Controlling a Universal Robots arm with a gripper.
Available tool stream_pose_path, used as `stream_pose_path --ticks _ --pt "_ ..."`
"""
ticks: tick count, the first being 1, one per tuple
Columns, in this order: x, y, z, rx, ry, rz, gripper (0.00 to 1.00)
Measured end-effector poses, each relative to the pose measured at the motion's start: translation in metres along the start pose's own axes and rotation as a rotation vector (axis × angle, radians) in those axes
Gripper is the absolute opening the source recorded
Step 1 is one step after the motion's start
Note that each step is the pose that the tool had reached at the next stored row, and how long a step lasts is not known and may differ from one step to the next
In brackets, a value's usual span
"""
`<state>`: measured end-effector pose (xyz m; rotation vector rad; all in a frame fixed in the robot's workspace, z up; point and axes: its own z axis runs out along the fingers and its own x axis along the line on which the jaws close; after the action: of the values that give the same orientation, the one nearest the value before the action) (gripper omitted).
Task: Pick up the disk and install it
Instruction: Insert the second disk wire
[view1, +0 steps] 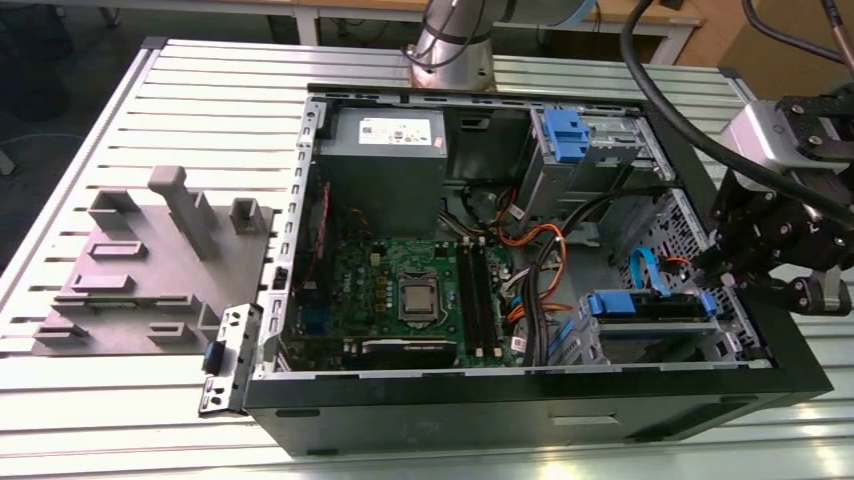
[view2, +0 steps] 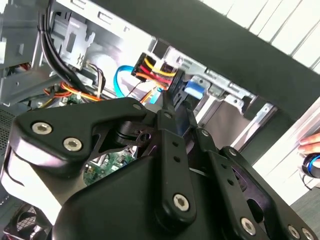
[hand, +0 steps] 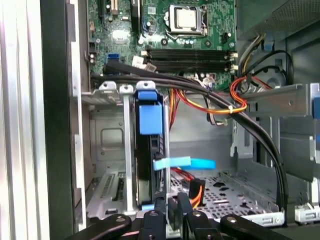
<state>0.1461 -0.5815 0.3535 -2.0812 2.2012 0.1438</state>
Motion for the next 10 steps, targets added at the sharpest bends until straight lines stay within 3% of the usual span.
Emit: stream_pose_path --ticks 6,10 --pt "-0.0007 -0.0130 0.0004 -0.0033 0.0001 0.000 0.24" --pt "-0.0002 -0.0140 0.0043 -0.0121 0.0006 0.002 0.24"
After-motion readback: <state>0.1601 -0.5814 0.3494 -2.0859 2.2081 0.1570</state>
